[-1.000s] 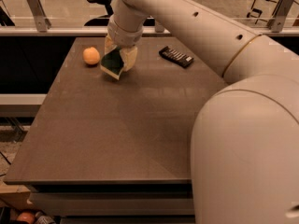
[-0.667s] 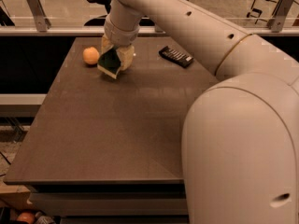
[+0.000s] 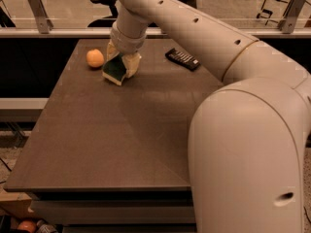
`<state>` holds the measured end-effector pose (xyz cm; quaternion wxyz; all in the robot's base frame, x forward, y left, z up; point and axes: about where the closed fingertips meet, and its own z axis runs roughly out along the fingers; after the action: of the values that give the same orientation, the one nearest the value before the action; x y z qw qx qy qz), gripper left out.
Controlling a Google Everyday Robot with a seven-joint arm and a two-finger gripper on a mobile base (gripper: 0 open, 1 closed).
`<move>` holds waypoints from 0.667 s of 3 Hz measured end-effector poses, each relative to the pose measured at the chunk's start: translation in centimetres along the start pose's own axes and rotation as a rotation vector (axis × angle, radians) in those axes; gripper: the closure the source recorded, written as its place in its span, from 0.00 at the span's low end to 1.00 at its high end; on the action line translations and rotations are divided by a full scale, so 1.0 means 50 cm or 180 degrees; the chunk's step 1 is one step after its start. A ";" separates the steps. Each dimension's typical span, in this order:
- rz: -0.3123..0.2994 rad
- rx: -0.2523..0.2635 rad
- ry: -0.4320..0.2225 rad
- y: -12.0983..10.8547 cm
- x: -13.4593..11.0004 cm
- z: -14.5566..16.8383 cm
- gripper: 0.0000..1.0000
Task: Move sponge near orange
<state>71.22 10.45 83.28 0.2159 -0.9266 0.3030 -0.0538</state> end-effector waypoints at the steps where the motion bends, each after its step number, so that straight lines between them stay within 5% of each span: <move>1: 0.0016 -0.0011 -0.0007 0.004 0.001 0.001 1.00; 2: 0.0016 -0.0011 -0.0008 0.003 0.001 -0.002 0.81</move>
Offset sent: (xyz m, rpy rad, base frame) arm -0.0007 -0.0017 -0.0020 -0.0004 0.0054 -0.0033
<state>71.15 10.28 83.31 0.2147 -0.9263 0.3051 -0.0516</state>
